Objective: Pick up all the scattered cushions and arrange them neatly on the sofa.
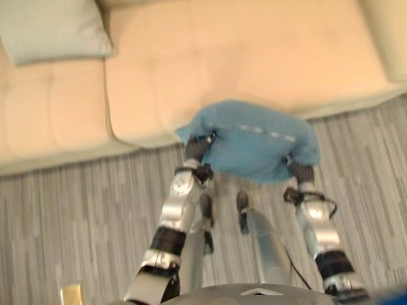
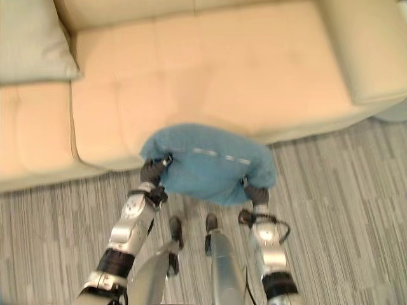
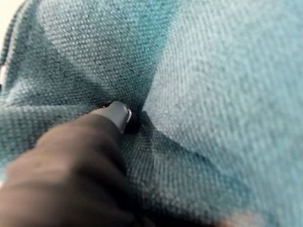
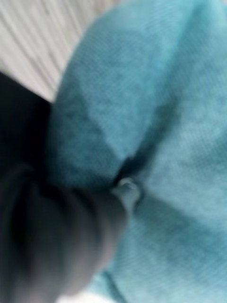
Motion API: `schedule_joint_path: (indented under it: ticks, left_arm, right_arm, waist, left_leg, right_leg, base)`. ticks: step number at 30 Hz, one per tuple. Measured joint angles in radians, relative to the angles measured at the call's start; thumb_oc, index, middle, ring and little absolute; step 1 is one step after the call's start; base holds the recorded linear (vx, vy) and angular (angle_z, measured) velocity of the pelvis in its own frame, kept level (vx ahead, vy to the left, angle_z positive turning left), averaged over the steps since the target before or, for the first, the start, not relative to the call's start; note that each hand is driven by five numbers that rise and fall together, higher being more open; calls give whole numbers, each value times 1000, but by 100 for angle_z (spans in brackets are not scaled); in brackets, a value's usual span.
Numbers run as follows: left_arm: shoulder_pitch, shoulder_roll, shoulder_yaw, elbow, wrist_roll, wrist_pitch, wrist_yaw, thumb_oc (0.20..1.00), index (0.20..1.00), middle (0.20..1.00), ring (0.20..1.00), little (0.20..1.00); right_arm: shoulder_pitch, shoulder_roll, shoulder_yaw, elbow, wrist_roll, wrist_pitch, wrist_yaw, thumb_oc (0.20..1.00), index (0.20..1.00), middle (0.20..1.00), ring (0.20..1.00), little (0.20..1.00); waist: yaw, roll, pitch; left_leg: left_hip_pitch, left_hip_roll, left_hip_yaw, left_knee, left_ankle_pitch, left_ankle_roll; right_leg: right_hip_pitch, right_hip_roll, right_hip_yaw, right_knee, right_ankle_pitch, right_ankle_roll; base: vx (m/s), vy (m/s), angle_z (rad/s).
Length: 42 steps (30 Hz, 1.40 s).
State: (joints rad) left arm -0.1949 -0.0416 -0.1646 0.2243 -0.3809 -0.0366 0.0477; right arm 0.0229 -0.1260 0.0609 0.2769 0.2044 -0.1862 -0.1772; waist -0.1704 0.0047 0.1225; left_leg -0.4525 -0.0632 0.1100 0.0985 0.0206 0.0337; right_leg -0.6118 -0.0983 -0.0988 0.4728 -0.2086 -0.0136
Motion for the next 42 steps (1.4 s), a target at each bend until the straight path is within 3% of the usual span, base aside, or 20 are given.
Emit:
schedule_joint_path:
  ticks: [1, 2, 3, 5, 6, 11, 15, 16, 17, 20, 21, 25, 26, 27, 28, 31, 32, 37, 39, 42]
  left_arm:
    - [27, 0, -20, -1, -1, 5, 0, 200, 200, 200, 200, 200]
    - [95, 1, -20, -14, -3, 3, -1, 200, 200, 200, 200, 200]
    - [108, 3, -20, -13, -3, 8, -1, 200, 200, 200, 200, 200]
    - [133, 0, -20, -11, -14, 12, -3, 200, 200, 200, 200, 200]
    - [138, -4, -20, 0, -24, 15, -4, 200, 200, 200, 200, 200]
    - [215, -21, -22, 7, -46, 30, -13, 200, 200, 200, 200, 200]
    - [235, -21, -25, 13, -79, 28, -50, 200, 200, 200, 200, 200]
    - [235, -21, -24, 16, -82, 28, -50, 200, 200, 200, 200, 200]
    - [237, -20, -24, 16, -83, 28, -50, 200, 200, 200, 200, 200]
    - [247, -20, -26, 28, -90, 32, -53, 200, 200, 200, 200, 200]
    - [259, -20, -24, 35, -94, 31, -54, 200, 200, 200, 200, 200]
    - [267, -19, -15, 52, -100, 30, -69, 200, 200, 200, 200, 200]
    - [287, -20, -9, 76, -100, 32, -72, 200, 200, 200, 200, 200]
    - [307, -20, -8, 77, -101, 35, -72, 200, 200, 200, 200, 200]
    - [315, -20, -7, 82, -100, 41, -71, 200, 200, 200, 200, 200]
    - [312, -19, 24, 81, -100, 56, -72, 200, 200, 200, 200, 200]
    - [304, -19, 29, 81, -99, 56, -72, 200, 200, 200, 200, 200]
    - [264, -19, 57, 77, -99, 55, -71, 200, 200, 200, 200, 200]
    - [264, -20, 58, 77, -100, 54, -71, 200, 200, 200, 200, 200]
    - [264, -23, 77, 79, -99, 53, -67, 200, 200, 200, 200, 200]
  right_arm:
    - [29, -10, 0, -17, 0, 3, 0, 200, 200, 200, 200, 200]
    - [24, -33, 26, -29, -7, 5, 1, 200, 200, 200, 200, 200]
    - [18, -41, 33, -35, -12, 5, 1, 200, 200, 200, 200, 200]
    - [32, -38, 23, -46, -13, 3, 1, 200, 200, 200, 200, 200]
    - [38, -37, 22, -48, -14, 0, 1, 200, 200, 200, 200, 200]
    - [70, -36, 21, -67, -32, -2, 0, 200, 200, 200, 200, 200]
    - [96, -48, 14, -93, -34, 0, -2, 200, 200, 200, 200, 200]
    - [104, -48, 15, -117, -37, 0, -2, 200, 200, 200, 200, 200]
    - [103, -53, 15, -145, -53, 0, -5, 200, 200, 200, 200, 200]
    - [101, -56, 16, -143, -73, 1, -8, 200, 200, 200, 200, 200]
    - [104, -55, 23, -145, -73, 0, -8, 200, 200, 200, 200, 200]
    - [97, -47, 29, -139, -73, 0, -8, 200, 200, 200, 200, 200]
    - [98, -46, 40, -133, -82, 2, -10, 200, 200, 200, 200, 200]
    - [101, -48, 51, -132, -94, 2, -10, 200, 200, 200, 200, 200]
    - [110, -40, 53, -128, -98, 2, -11, 200, 200, 200, 200, 200]
    - [108, -36, 70, -143, -100, 2, -13, 200, 200, 200, 200, 200]
    - [108, -31, 70, -143, -100, 3, -13, 200, 200, 200, 200, 200]
    - [93, -30, 68, -158, -100, 6, 4, 200, 200, 200, 200, 200]
    - [92, -28, 67, -167, -100, 6, 7, 200, 200, 200, 200, 200]
    - [88, 1, 67, -180, -96, 7, 21, 200, 200, 200, 200, 200]
  waist:
    - [1, 7, -6]
    - [36, 1, -28]
    - [53, -3, -41]
    - [55, -13, -69]
    - [55, -10, -85]
    - [51, 1, -140]
    - [51, -21, -161]
    - [51, -27, -161]
    - [61, -30, -159]
    - [57, -51, -149]
    - [54, -46, -153]
    - [65, 8, -175]
    - [71, 21, -181]
    - [73, 32, -183]
    - [62, 16, -186]
    - [57, 1, -185]
    - [63, 1, -184]
    - [79, -4, -177]
    - [80, -3, -177]
    - [86, 17, -173]
  left_leg:
    - [63, 11, 8, -36, 7, -2]
    - [175, 57, 131, -89, 5, 0]
    - [206, 70, 179, -88, -2, 7]
    - [263, 81, 208, -86, -8, 10]
    - [279, 101, 201, -81, -12, 4]
    - [437, 189, 226, -43, -1, -13]
    - [368, 241, 244, 177, -10, -109]
    - [330, 239, 257, 253, -27, -118]
    - [284, 154, 195, 288, -101, -118]
    - [236, -20, 59, 228, -140, -75]
    - [200, -56, 107, 190, -133, -16]
    - [94, -15, 210, 131, -68, 21]
    - [136, -8, 207, 79, -55, 45]
    - [178, -8, 194, 43, 8, 111]
    - [209, -32, 182, 27, 9, 141]
    - [359, -97, 136, -102, 3, 149]
    - [378, -101, 120, -116, 1, 150]
    - [433, -98, 15, -117, -18, 152]
    - [442, -91, -9, -117, -23, 148]
    - [438, -42, -61, -117, -25, 135]
  right_leg:
    - [50, 13, 2, -30, 1, 3]
    - [116, -23, -140, -52, -7, 48]
    - [134, -75, -246, -44, 2, 57]
    - [232, -168, -406, -96, 32, 60]
    - [271, -139, -412, -143, 54, 35]
    - [469, -9, -355, -268, 28, -8]
    - [524, 17, -351, -300, 16, -40]
    - [533, 20, -348, -308, 12, -49]
    - [546, 23, -316, -337, 15, -54]
    - [601, 18, -298, -366, 15, -51]
    - [632, 34, -302, -375, 12, -40]
    - [691, 121, -281, -441, -12, -44]
    - [734, 135, -243, -437, -37, -27]
    - [764, 150, -216, -424, -59, -10]
    - [778, 128, -211, -396, -78, 5]
    - [768, 59, -181, -218, -144, 43]
    - [759, 55, -175, -179, -145, 45]
    - [555, -33, -181, 262, -149, 163]
    - [517, -47, -160, 275, -155, 148]
    - [417, -84, -100, 89, -140, 122]
  base:
    - [213, -381, -121]
    - [115, -368, -166]
    - [87, -319, -174]
    - [123, -222, -72]
    - [231, -351, -33]
    - [199, -431, -45]
    - [82, -268, -11]
    - [130, -218, -28]
    - [109, -179, -31]
    - [127, -80, -18]
    - [128, -57, -24]
    - [166, -22, -51]
    - [232, 40, -69]
    - [241, 62, -47]
    - [252, 106, 9]
    - [182, 137, 37]
    - [81, 129, 46]
    - [42, 65, 55]
    - [36, -33, 63]
    - [62, -76, 44]
